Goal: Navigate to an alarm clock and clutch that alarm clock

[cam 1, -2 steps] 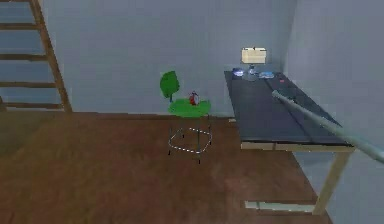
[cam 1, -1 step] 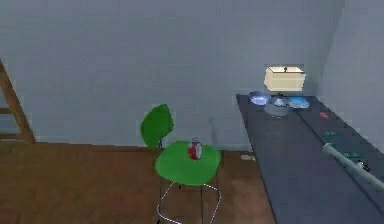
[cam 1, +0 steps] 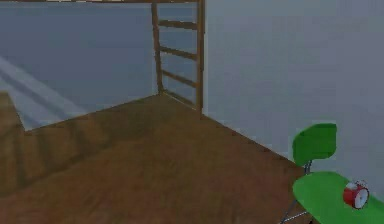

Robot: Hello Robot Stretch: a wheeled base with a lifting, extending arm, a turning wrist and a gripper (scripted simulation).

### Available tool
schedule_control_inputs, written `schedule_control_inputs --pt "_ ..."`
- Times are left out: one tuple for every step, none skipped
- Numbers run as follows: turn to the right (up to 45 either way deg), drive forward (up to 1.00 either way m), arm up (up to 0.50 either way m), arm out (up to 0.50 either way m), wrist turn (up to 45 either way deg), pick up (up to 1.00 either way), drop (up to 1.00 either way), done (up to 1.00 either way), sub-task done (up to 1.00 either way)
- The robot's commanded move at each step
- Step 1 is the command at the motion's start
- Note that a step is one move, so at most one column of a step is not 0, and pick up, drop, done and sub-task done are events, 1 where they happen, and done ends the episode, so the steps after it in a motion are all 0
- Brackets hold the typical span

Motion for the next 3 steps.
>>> schedule_control_inputs --pt "-39.0 0.0 0.0 0.0 0.0 0.0 0.0 0.0 0.0" --pt "45.0 0.0 0.0 0.0 0.0 0.0 0.0 0.0 0.0" --pt "39.0 0.0 0.0 0.0 0.0 0.0 0.0 0.0 0.0"
